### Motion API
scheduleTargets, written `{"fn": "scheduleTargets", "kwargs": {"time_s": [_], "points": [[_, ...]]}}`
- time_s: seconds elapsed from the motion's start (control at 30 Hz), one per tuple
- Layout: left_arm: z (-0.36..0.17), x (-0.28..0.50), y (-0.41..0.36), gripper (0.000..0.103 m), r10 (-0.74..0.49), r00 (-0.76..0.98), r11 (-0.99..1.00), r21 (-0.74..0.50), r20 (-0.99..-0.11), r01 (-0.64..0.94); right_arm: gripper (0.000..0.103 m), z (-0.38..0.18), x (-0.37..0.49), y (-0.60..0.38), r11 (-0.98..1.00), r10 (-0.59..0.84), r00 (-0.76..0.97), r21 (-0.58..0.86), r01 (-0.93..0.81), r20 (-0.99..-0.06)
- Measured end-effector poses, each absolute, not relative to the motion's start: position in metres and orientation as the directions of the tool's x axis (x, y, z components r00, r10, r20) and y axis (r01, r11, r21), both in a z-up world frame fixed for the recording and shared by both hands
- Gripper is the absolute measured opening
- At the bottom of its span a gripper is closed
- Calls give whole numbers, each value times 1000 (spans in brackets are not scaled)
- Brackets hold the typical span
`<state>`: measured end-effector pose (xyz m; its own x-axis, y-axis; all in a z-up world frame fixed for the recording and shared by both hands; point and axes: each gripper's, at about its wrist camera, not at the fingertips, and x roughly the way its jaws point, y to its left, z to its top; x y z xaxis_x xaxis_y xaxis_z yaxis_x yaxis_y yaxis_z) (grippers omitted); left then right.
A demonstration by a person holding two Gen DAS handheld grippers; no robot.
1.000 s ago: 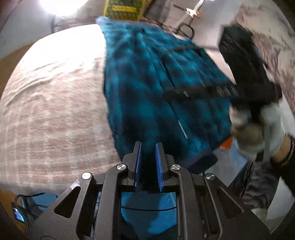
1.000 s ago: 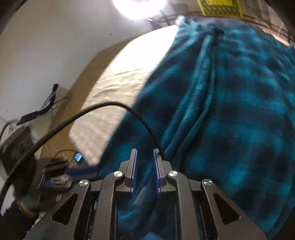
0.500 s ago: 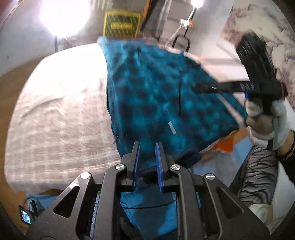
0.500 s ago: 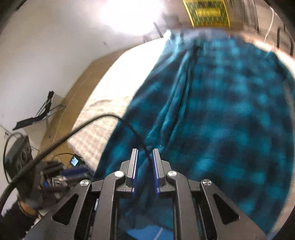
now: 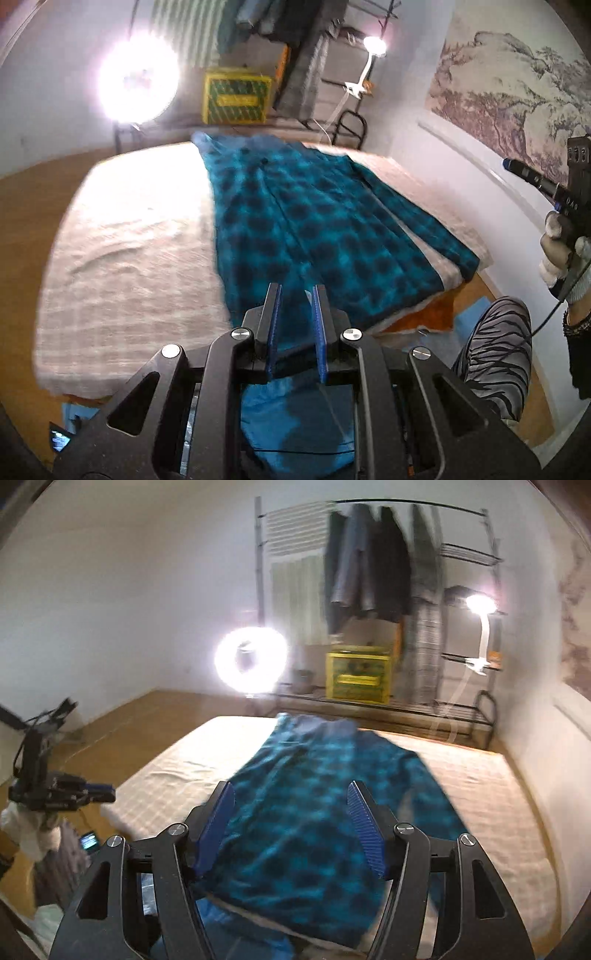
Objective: Fold large clothes
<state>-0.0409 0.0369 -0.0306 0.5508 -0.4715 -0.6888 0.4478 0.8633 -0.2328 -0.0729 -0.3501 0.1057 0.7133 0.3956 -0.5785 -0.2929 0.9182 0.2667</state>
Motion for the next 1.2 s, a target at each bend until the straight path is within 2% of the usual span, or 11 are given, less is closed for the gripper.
{"fn": "scheduleTargets", "kwargs": {"time_s": [0.37, 0.73, 0.9, 1.1, 1.17, 1.2], "points": [[-83, -15, -82, 14, -544, 395, 774, -261, -740, 577, 63, 11, -61, -474, 950, 164, 640, 295, 102, -751], [-101, -1, -143, 14, -561, 314, 739, -293, -766, 607, 63, -107, -82, -612, 796, 132, 481, 382, 470, -867], [-108, 4, -154, 14, -554, 293, 740, -299, -780, 603, 63, -144, -83, -627, 776, 109, 405, 332, 537, -908], [-112, 9, -156, 14, -548, 287, 739, -295, -786, 605, 63, -169, -78, -623, 811, 100, 329, 269, 519, -939], [-113, 11, -156, 14, -546, 285, 741, -295, -788, 604, 57, -172, -78, -617, 830, 96, 309, 248, 499, -946], [-114, 11, -156, 14, -545, 286, 742, -294, -788, 603, 46, -173, -77, -613, 845, 88, 297, 229, 483, -951]]}}
